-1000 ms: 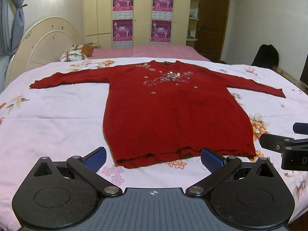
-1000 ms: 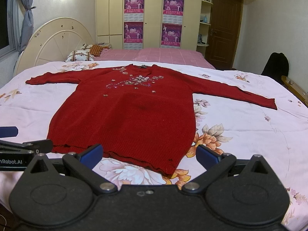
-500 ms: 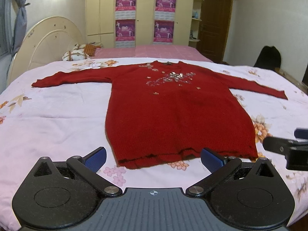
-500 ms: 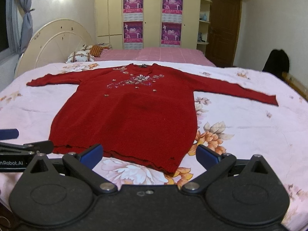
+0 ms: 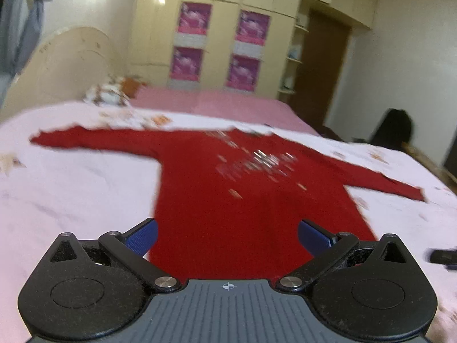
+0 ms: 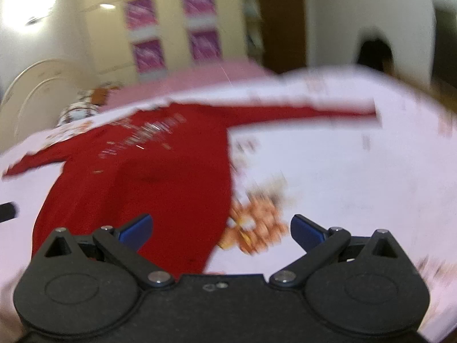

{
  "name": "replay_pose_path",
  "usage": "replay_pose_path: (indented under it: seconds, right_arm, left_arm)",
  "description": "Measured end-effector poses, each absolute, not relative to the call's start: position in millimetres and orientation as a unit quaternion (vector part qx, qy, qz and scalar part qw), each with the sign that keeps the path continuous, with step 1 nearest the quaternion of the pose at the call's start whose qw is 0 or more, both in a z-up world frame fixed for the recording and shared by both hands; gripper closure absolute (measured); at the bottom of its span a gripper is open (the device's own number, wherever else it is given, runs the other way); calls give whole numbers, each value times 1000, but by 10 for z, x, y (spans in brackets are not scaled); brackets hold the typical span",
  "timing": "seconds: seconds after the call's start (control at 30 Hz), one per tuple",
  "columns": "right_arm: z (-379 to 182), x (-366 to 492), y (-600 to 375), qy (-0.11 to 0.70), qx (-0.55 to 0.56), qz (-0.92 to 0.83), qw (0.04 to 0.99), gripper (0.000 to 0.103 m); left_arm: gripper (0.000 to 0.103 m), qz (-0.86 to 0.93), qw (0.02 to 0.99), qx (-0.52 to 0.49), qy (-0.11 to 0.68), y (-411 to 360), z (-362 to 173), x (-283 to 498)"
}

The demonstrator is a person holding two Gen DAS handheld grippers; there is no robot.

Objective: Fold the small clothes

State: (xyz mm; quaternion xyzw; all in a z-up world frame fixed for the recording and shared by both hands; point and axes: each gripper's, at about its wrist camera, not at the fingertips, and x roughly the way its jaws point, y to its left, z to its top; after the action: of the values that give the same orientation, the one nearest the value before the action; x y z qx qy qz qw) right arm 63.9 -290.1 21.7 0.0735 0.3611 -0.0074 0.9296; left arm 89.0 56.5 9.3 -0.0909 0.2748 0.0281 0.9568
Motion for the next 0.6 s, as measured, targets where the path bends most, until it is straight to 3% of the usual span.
replay_pose_path:
  seconds: [0.17, 0.3, 0.5, 0.6]
  right_arm:
    - [199, 1027, -3601, 342, 131, -57, 929, 16]
    - [255, 1444, -4256, 299, 210, -112, 924, 34]
    - [73, 2166, -4976, 269, 287, -144, 908, 59]
    - [-135, 2497, -5305, 268, 335, -152, 890, 63]
  left_arm:
    - [0, 78, 965, -101, 230, 906, 163, 1397]
    - [0, 78, 955, -134, 254, 1137, 55, 1822]
    - [0, 124, 941, -93, 301, 1271, -197, 2471]
    - [0, 130, 937, -89, 311, 1314, -277, 2641]
